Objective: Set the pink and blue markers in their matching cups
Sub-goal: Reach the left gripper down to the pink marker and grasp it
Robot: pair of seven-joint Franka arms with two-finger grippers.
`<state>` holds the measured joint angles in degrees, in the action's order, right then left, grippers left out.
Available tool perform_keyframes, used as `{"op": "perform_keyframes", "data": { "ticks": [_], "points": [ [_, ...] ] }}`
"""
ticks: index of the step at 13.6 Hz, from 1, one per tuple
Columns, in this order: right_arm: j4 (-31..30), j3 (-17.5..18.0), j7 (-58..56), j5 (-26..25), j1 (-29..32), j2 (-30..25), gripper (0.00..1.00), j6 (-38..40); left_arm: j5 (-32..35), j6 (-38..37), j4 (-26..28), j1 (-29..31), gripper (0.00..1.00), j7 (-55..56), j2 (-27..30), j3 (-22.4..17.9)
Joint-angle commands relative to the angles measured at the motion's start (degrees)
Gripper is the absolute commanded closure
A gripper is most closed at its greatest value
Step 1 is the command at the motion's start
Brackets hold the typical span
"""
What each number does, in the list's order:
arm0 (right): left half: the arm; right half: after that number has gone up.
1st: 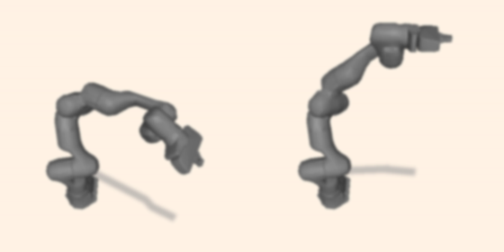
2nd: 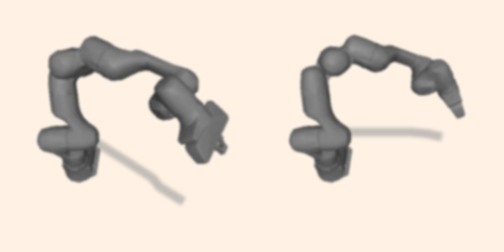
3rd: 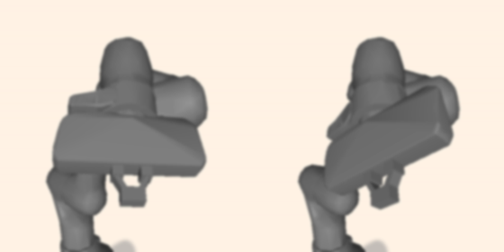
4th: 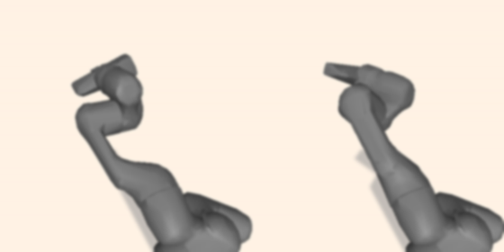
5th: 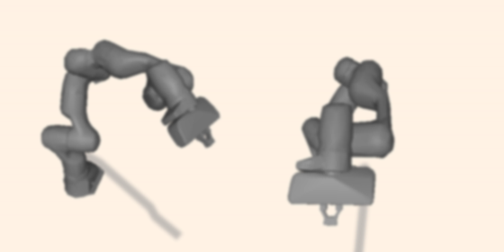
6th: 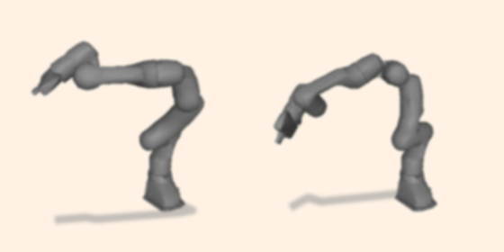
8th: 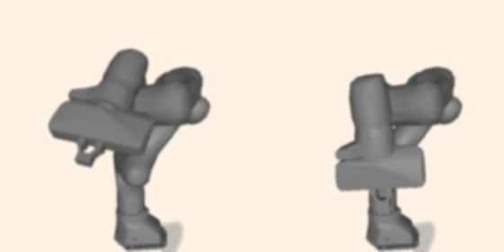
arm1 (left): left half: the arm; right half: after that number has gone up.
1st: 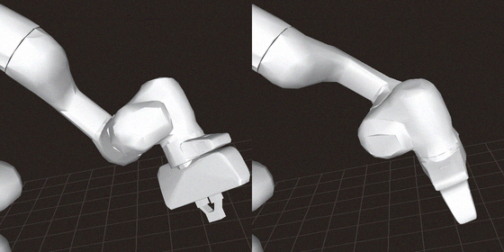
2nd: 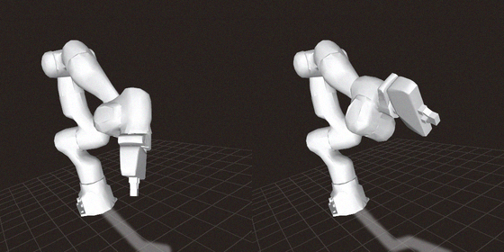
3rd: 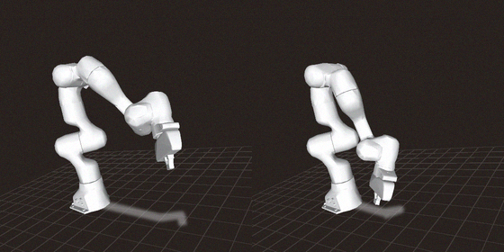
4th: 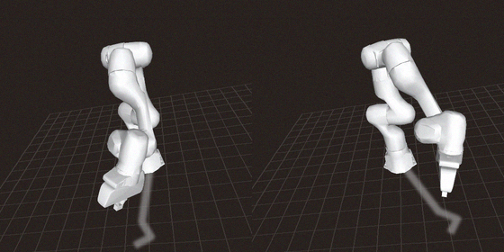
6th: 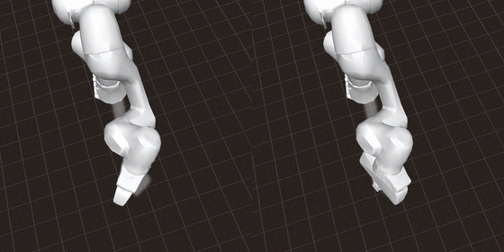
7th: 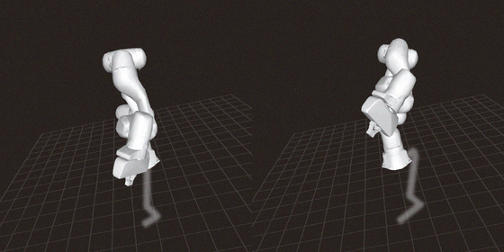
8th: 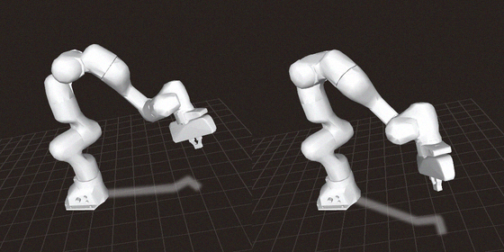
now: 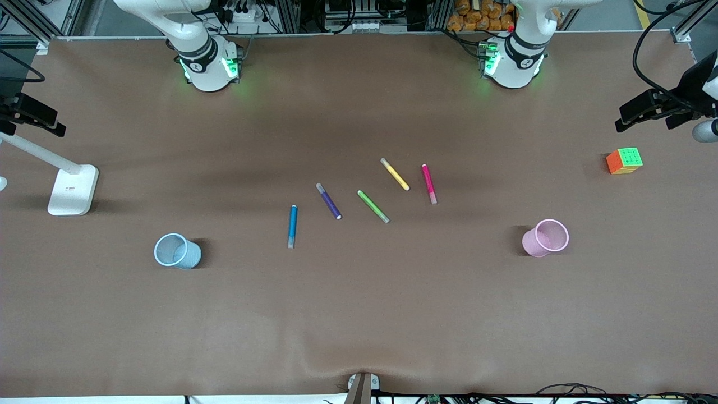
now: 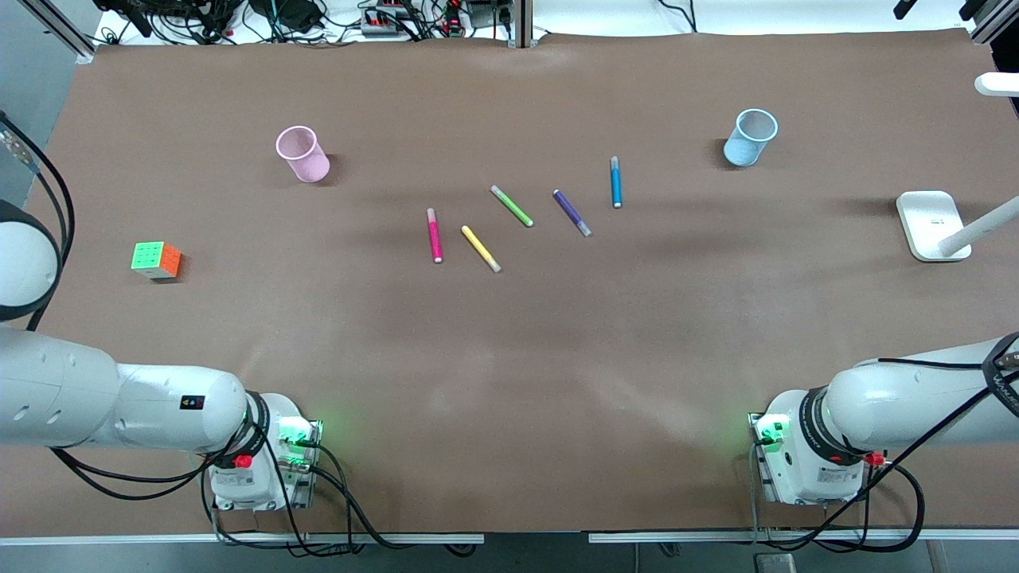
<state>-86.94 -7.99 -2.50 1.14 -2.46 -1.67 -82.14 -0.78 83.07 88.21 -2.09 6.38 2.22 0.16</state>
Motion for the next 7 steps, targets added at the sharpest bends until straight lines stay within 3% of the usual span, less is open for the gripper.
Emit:
{"op": "perform_keyframes", "data": {
  "ticks": [1,7],
  "points": [
    [-1.30,-0.01,0.22,-1.05,-0.53,-1.23,0.00,-1.00,-0.01,-1.24,-0.32,-0.20,0.00,-0.14,-0.20,0.11],
    [-0.60,0.17,0.22,-0.96,-1.49,-0.97,0.00,-0.92,-0.27,-1.24,0.03,-1.78,0.00,1.09,-4.06,0.98]
  ]
}}
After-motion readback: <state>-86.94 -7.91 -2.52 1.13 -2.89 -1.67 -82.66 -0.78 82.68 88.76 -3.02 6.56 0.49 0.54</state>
